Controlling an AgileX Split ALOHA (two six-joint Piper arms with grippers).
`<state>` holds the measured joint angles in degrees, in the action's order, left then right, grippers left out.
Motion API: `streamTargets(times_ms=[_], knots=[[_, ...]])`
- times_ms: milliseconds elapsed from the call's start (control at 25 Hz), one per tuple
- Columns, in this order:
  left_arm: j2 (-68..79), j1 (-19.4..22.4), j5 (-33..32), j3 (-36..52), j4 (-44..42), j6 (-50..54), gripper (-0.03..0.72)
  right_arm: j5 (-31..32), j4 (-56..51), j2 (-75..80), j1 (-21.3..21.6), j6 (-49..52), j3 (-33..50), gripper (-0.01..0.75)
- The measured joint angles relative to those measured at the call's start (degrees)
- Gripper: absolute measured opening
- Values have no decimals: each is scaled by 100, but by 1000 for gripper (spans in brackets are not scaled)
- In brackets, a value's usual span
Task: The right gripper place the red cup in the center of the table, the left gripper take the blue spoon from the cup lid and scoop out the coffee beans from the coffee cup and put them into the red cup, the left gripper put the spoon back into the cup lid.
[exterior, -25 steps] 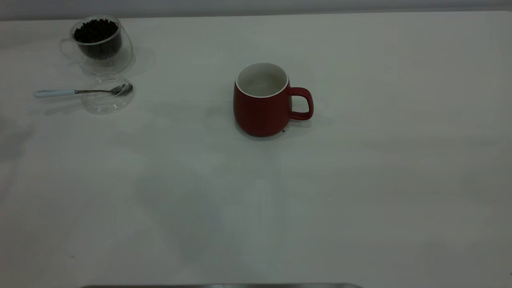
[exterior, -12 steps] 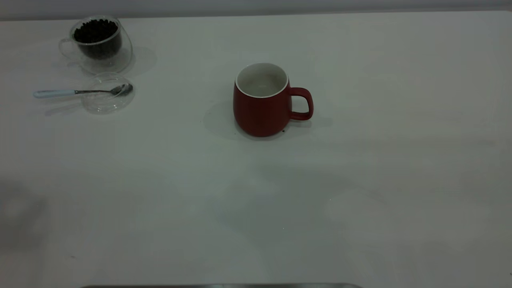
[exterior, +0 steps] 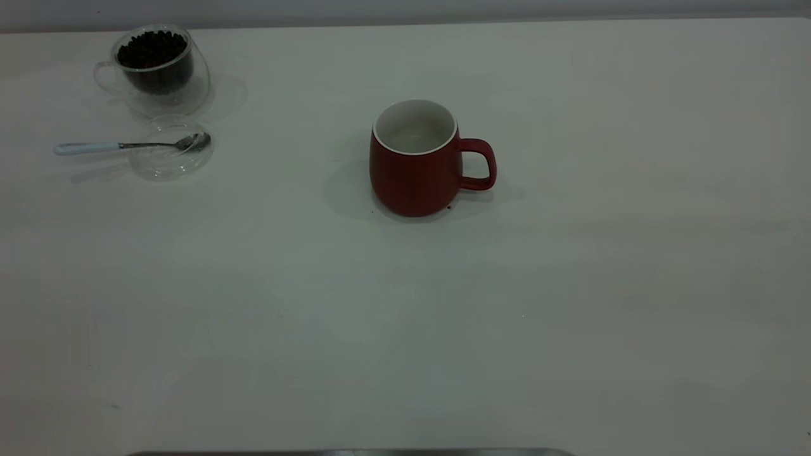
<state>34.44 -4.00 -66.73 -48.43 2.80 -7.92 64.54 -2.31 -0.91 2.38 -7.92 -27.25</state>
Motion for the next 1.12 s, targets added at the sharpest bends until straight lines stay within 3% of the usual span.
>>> streamTargets(times_ms=[360,1120], knots=[[-1878,-6,29,1378,-586,858,585,0,0,0,0,0,0,588],[-2288,-6,193,2060,-613,1193,585,0,0,0,0,0,0,588]])
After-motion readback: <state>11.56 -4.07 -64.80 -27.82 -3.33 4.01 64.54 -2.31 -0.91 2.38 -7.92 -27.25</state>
